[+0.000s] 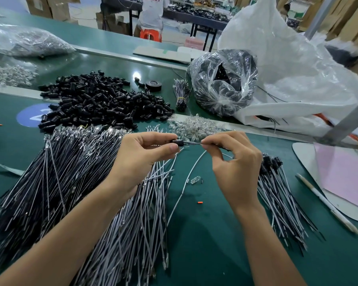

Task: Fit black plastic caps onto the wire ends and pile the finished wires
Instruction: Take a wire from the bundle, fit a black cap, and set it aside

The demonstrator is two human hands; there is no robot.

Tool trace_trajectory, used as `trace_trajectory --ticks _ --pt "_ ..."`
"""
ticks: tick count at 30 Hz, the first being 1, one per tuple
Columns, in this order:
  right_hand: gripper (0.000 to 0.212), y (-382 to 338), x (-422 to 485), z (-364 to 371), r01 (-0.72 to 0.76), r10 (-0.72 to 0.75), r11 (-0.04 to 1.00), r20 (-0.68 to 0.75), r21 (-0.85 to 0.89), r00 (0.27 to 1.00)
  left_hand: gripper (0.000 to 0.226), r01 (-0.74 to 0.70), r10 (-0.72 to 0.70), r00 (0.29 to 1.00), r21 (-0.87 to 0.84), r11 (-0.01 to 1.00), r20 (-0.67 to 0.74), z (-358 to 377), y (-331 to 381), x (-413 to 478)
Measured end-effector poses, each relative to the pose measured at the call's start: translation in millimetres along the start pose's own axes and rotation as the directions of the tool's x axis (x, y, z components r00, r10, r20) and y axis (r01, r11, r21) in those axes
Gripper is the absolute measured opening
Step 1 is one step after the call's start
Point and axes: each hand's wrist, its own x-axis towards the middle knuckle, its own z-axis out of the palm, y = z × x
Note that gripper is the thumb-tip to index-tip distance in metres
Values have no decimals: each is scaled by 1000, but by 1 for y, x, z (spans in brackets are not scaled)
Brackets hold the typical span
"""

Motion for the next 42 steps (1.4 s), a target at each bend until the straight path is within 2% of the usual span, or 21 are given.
trace_trajectory --ticks 16,31,36,39,42 --pt "13 4 3 -4 -40 42 999 -46 29 998 33 -3 2 1000 -23 1000 -15 1 2 -1" --pt "10 -7 -4 7 -10 4 999 115 50 993 27 -21 20 999 22 1000 46 6 -4 -4" --pt "15 -7 -3 6 -75 60 993 161 86 985 15 1 2 999 -60 998 49 7 -3 -3" --pt "23 -7 -2 7 -137 110 985 228 107 967 20 -25 27 998 -33 999 55 8 -3 -3" --pt "13 -6 -4 10 -154 120 983 288 98 950 19 -87 86 996 41 995 40 8 -4 -4"
